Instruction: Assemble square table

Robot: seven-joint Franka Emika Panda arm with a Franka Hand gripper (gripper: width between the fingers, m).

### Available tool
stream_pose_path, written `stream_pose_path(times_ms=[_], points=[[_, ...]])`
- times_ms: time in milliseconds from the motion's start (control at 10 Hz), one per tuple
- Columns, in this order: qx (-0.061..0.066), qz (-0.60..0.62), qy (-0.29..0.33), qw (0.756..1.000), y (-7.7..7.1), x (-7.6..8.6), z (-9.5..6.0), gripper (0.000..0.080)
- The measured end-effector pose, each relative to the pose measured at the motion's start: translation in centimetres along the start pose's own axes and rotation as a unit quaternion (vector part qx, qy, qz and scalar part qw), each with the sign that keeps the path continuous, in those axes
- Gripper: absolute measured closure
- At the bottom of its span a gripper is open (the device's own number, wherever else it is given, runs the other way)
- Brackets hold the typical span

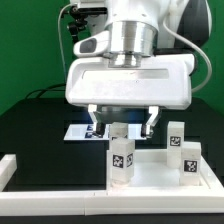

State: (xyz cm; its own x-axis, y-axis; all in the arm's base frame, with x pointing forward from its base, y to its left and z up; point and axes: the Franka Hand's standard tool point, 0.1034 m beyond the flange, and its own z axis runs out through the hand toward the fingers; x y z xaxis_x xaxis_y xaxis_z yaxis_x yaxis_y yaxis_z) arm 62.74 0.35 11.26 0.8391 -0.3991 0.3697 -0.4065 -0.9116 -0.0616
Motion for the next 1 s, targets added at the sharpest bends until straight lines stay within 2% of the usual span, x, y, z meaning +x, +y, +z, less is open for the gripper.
stream_pose_path(times_ms=[100, 200, 400, 500, 600, 800, 1000], points=[[-0.002, 0.008, -0.031, 0.999, 0.3, 0.2, 0.2, 0.0151], [-0.006, 0.015, -0.095, 0.995, 1.0, 0.0, 0.3, 0.0151], [-0.008, 0.027, -0.190, 0.981, 2.3, 0.3, 0.0, 0.0151], [-0.009, 0.032, -0.231, 0.972, 2.4, 0.6, -0.2, 0.0151], [-0.011, 0.034, -0.219, 0.975, 2.1, 1.3, 0.0, 0.0151], [-0.012, 0.035, -0.219, 0.975, 2.3, 1.2, 0.1, 0.0151], [-0.013, 0.046, -0.213, 0.976, 1.5, 0.5, 0.7, 0.0151]])
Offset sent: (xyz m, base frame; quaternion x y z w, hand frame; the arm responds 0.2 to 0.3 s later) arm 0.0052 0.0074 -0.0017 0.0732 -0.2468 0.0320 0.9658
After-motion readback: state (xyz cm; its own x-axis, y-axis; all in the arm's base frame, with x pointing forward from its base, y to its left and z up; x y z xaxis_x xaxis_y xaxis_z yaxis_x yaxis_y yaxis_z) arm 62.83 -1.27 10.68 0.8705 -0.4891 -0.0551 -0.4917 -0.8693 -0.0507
